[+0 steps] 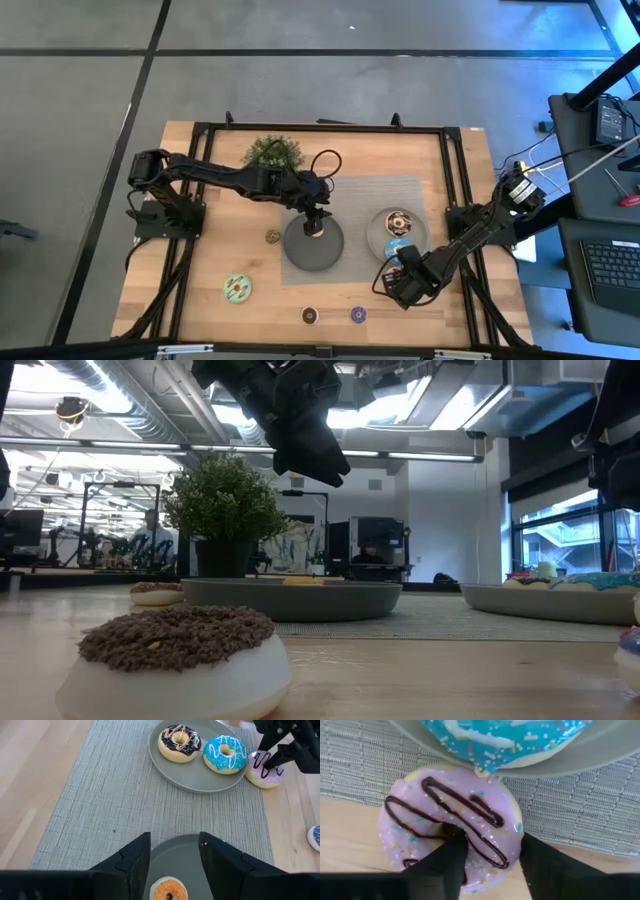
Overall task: Pick & Place donuts
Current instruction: Put the large pink donut on the light gray plate
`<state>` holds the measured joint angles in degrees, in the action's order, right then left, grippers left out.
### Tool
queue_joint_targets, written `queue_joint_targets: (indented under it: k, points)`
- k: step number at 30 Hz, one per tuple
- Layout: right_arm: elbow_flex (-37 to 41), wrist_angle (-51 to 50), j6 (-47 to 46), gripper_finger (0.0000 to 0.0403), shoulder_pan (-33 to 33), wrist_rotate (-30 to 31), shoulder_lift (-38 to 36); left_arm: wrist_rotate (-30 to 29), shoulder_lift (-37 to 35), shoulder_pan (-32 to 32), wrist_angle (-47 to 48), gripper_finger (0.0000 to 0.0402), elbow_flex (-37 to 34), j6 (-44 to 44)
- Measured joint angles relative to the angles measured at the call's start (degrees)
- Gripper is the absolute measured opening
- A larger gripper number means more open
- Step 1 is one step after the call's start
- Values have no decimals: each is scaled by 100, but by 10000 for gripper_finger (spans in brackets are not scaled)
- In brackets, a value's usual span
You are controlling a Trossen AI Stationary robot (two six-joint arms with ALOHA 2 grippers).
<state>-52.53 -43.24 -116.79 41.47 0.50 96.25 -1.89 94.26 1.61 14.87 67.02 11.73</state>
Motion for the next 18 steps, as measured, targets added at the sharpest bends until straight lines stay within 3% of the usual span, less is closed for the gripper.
queue_joint_targets:
  k: [9, 13, 18]
  points:
    - [2, -1, 511, 88, 0, -228, -95, 10, 0, 0, -2, 164, 0, 149]
    - [-32, 30, 1079, 78, 36, -693, -332, 52, 0, 0, -4, 162, 0, 155]
    - [-302, -454, 1377, 77, 74, -617, -850, 10, 0, 0, -9, 165, 0, 155]
